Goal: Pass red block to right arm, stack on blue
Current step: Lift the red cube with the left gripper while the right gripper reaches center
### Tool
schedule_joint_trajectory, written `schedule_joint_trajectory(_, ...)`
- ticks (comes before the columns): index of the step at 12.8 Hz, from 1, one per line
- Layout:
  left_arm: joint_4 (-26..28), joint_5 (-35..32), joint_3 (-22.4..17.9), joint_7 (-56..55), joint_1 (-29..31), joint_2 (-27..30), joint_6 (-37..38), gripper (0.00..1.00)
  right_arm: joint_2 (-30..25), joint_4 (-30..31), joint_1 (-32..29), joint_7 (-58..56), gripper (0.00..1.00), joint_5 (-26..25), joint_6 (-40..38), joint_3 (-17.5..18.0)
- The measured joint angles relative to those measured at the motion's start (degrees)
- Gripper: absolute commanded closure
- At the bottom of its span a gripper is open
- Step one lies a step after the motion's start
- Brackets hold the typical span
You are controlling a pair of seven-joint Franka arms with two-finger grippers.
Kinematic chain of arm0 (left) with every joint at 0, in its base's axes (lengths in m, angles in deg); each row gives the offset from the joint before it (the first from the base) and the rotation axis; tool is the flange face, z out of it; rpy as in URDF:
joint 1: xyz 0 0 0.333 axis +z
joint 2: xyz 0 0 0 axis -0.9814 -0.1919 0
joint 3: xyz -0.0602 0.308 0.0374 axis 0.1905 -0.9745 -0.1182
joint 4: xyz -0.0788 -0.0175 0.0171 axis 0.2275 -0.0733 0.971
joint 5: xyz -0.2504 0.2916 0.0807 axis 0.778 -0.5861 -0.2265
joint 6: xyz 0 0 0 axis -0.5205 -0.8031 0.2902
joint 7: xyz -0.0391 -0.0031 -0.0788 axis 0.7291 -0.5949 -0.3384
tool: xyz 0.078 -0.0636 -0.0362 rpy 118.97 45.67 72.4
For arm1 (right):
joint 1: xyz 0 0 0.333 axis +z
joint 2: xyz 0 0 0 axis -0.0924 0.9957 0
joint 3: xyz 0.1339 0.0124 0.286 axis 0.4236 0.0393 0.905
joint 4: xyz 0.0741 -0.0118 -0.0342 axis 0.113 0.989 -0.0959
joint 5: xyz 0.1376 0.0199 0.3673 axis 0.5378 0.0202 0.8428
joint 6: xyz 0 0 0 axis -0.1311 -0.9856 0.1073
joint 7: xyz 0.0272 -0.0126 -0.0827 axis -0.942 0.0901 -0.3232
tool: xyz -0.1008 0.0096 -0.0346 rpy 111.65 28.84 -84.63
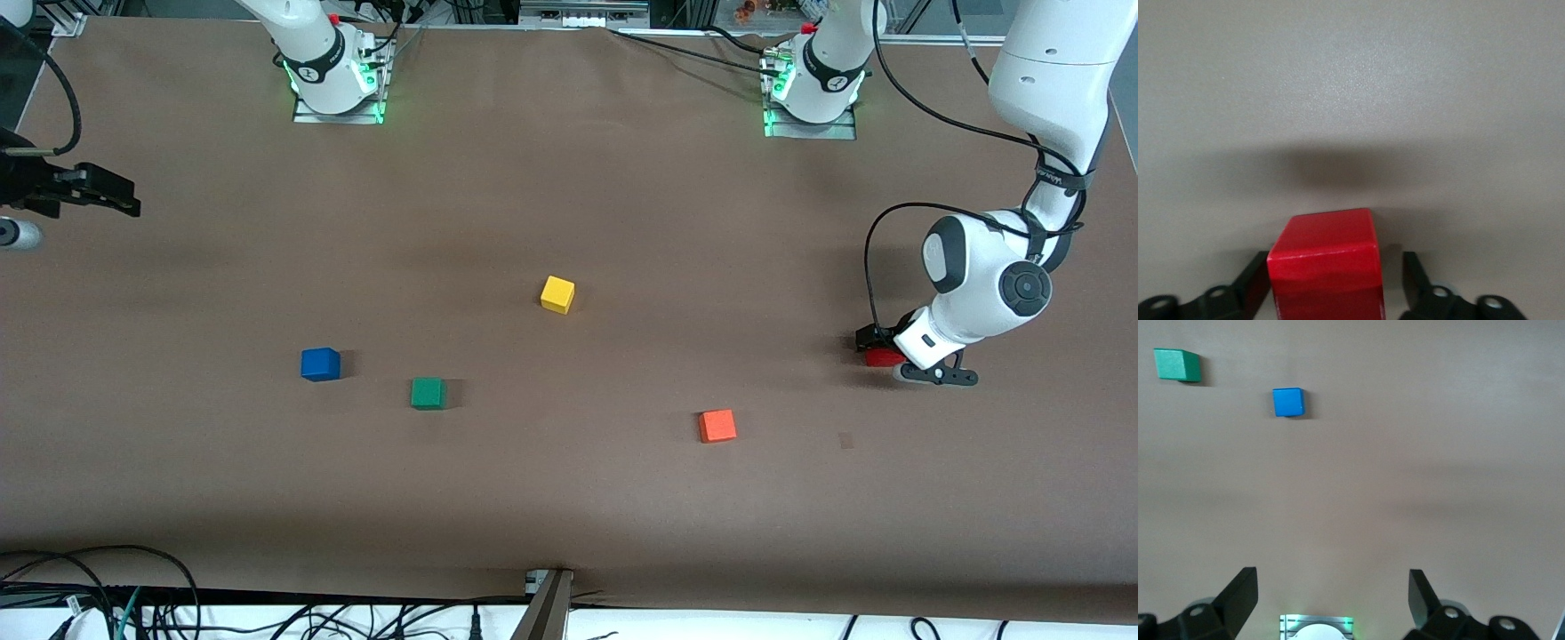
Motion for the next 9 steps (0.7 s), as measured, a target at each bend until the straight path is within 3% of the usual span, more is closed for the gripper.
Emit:
schedule_joint_trajectory(2, 0.0, 0.0, 0.0, 0.0, 0.0, 0.0, 0.0, 0.86, 1.4, 0.0, 0.0, 0.0, 0.00, 0.6, 0.1, 0.0)
schedule_joint_trajectory(3, -0.1, 0.0, 0.0, 0.0, 0.0, 0.0, -0.1, 0.88, 1.9, 0.0, 0.0, 0.0, 0.00, 0.6, 0.2, 0.0)
schedule_joint_trajectory(6, -1.2, 0.0, 0.3, 0.8, 0.0, 0.5, -0.4, 0.87, 2.3, -0.1, 0.1, 0.0, 0.00, 1.1, 0.2, 0.2)
schedule_joint_trajectory(9, -3.0, 0.0, 1.5, 8.6, 0.0, 2.9, -0.5, 0.84, 2.6, -0.1, 0.1, 0.0, 0.00, 2.7, 0.1, 0.2)
